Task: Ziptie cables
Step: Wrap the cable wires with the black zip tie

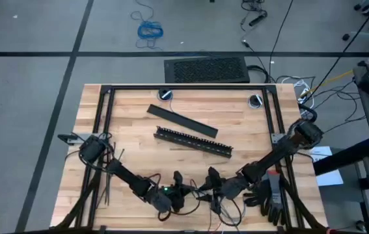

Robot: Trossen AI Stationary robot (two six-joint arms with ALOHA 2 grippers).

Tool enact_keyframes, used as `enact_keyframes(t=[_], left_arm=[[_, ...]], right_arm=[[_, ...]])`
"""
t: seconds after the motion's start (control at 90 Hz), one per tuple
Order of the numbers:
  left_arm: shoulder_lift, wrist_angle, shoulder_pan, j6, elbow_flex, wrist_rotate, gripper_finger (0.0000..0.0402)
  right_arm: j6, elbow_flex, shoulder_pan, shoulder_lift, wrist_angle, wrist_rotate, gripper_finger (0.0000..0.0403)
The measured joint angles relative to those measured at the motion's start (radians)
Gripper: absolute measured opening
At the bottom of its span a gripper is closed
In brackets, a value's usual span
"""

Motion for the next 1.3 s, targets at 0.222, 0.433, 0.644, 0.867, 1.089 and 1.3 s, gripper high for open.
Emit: enact_keyframes(t=[0.222,0.433,0.644,0.867,1.089,1.3], left_arm=[[0.000,0.001,0.000,0.001,0.000,0.000,0.0000],[0.000,0.001,0.000,0.001,0.000,0.000,0.0000],[0.000,0.001,0.000,0.001,0.000,0.000,0.0000],[0.000,0.001,0.001,0.001,0.000,0.000,0.0000],[0.000,0.001,0.002,0.001,0.000,0.000,0.0000],[0.000,0.001,0.003,0.000,0.000,0.000,0.0000]], right_arm=[[0.022,0.000,-0.039,0.023,0.023,0.017,0.0163],[0.017,-0.001,-0.054,0.069,0.106,-0.039,0.0156],[-0.008,0.000,-0.057,0.073,0.143,-0.040,0.0155],[-0.010,0.000,-0.064,0.073,0.142,-0.061,0.0133],[-0.013,0.000,-0.072,0.073,0.141,-0.062,0.0090],[-0.014,0.000,-0.073,0.073,0.141,-0.062,0.0084]])
